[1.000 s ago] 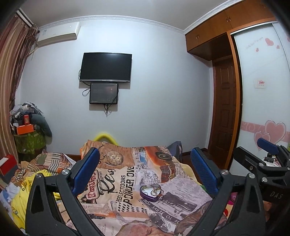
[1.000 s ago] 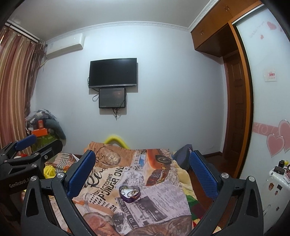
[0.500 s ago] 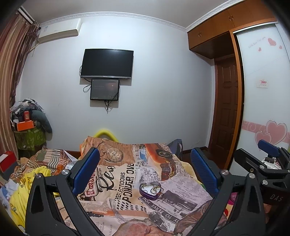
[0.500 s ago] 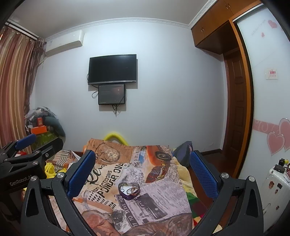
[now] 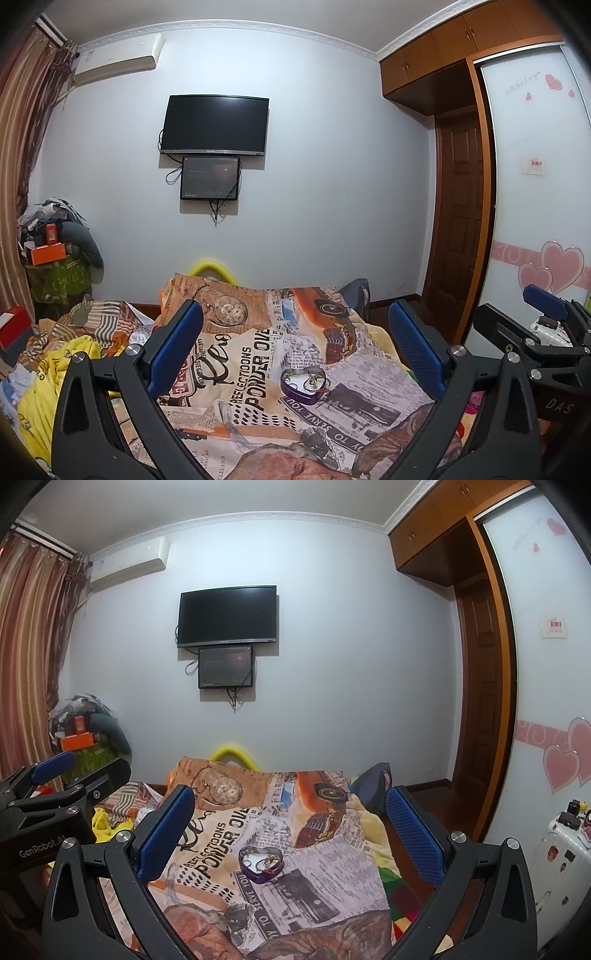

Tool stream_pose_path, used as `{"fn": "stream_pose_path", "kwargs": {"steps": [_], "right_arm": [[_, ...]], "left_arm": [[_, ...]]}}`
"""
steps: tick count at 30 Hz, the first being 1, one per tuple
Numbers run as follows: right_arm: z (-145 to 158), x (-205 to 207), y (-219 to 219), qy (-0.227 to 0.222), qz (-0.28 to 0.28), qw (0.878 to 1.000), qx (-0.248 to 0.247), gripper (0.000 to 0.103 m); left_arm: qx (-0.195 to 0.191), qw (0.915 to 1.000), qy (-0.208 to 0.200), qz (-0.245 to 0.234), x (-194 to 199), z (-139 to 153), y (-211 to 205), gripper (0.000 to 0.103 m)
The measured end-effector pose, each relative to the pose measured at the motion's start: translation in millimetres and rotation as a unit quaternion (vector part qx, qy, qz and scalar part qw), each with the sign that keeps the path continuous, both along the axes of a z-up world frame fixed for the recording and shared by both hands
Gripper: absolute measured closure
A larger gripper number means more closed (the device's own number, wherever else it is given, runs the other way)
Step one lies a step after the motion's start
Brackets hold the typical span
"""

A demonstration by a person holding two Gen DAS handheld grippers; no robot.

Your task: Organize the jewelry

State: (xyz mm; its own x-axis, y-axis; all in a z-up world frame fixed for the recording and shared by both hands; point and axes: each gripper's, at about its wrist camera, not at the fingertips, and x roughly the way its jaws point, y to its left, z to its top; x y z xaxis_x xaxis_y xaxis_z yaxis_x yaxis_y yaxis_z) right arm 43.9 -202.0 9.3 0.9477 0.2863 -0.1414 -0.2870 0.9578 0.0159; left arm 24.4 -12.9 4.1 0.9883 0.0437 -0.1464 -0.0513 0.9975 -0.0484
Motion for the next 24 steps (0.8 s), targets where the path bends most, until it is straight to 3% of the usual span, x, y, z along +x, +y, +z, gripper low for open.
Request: {"fn": "stream_pose_path", "kwargs": {"steps": [24], "right_arm": [[-3,14,-1,0.022,0.002,1.0,-0.002,0.0]], "left_arm": [[-0.009,0.9996,0.025,-0.005,19,-9,4,0.002]]}}
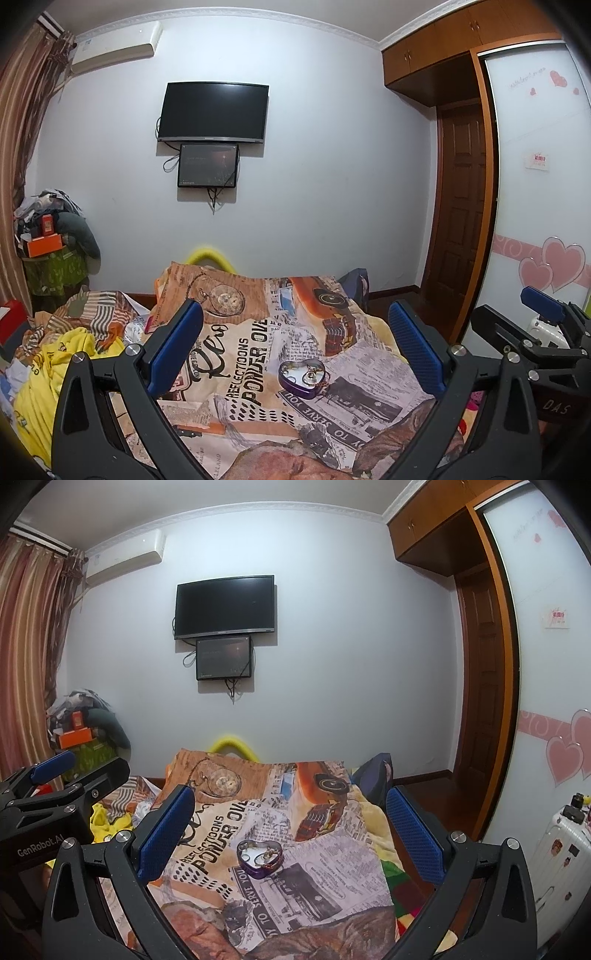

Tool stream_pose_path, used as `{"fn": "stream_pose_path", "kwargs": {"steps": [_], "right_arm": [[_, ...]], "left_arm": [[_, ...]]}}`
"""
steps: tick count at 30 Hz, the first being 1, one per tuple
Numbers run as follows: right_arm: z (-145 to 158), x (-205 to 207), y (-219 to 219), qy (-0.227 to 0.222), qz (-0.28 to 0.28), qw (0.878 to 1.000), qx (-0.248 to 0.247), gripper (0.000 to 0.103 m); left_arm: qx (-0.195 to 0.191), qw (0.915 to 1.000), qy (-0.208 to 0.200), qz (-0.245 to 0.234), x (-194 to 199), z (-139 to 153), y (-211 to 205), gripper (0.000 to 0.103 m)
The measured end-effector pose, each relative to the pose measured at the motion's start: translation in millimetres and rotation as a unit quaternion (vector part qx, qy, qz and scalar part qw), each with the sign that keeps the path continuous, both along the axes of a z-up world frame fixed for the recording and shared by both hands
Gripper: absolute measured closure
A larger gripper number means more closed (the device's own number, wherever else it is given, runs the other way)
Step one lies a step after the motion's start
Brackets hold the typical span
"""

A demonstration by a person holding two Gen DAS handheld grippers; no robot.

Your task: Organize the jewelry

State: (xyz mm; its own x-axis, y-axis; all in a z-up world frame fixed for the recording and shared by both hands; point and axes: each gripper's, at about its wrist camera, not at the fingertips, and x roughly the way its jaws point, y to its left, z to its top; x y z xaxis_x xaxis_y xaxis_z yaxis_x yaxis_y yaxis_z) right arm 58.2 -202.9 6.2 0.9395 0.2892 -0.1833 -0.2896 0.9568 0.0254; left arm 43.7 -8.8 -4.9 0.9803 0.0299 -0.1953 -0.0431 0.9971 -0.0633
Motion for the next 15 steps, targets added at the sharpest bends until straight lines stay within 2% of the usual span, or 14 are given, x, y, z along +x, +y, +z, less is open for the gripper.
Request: {"fn": "stream_pose_path", "kwargs": {"steps": [15], "right_arm": [[-0.7,7.1,-1.5,0.01,-0.001,1.0,0.001,0.0]], "left_arm": [[-0.001,0.9999,0.006,-0.012,5.7,-4.2,1.9,0.002]]}}
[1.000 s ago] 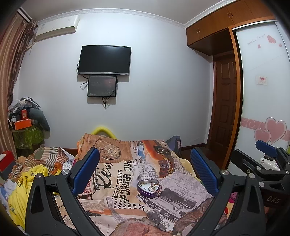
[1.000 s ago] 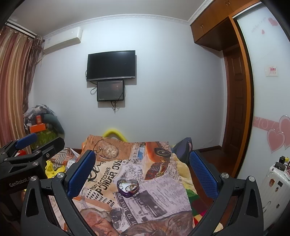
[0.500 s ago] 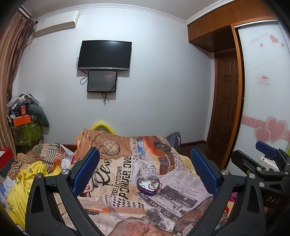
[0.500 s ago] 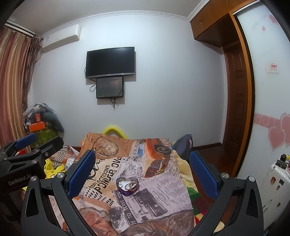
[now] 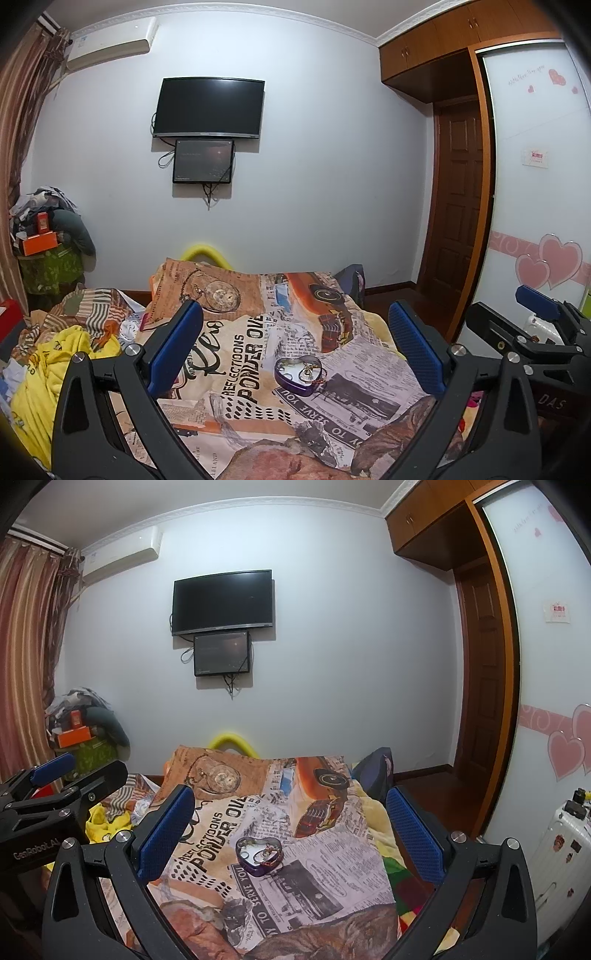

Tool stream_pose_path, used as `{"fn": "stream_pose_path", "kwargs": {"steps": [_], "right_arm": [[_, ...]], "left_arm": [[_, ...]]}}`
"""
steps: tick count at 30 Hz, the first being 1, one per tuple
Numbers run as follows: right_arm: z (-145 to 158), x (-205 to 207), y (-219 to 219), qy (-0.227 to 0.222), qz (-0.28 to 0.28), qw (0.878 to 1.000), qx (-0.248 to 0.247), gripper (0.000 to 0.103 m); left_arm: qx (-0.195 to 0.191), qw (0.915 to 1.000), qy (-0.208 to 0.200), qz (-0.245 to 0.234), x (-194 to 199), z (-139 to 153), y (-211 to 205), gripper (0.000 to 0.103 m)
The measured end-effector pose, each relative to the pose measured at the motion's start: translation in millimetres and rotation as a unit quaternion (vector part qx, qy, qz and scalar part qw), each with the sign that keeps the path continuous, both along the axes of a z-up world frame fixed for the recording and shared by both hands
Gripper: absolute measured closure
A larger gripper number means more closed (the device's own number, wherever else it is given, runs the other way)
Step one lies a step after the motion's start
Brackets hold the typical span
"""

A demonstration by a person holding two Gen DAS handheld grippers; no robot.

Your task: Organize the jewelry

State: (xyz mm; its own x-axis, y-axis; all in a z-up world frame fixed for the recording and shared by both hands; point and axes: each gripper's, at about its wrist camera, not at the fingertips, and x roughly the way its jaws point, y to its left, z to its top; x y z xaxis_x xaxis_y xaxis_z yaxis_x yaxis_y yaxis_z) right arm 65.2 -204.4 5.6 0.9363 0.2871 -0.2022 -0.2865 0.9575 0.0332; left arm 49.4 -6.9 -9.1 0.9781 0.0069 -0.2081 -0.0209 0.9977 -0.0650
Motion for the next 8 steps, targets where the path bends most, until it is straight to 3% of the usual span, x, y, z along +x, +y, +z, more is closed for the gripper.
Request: {"fn": "stream_pose_path", "kwargs": {"steps": [8], "right_arm": [[-3.5,5.5,0.6,0.006,-0.001,1.0,0.0,0.0]], "left_arm": [[-0.003,1.0,0.007,-0.001,6.2,-3.4,3.6,0.002]]}}
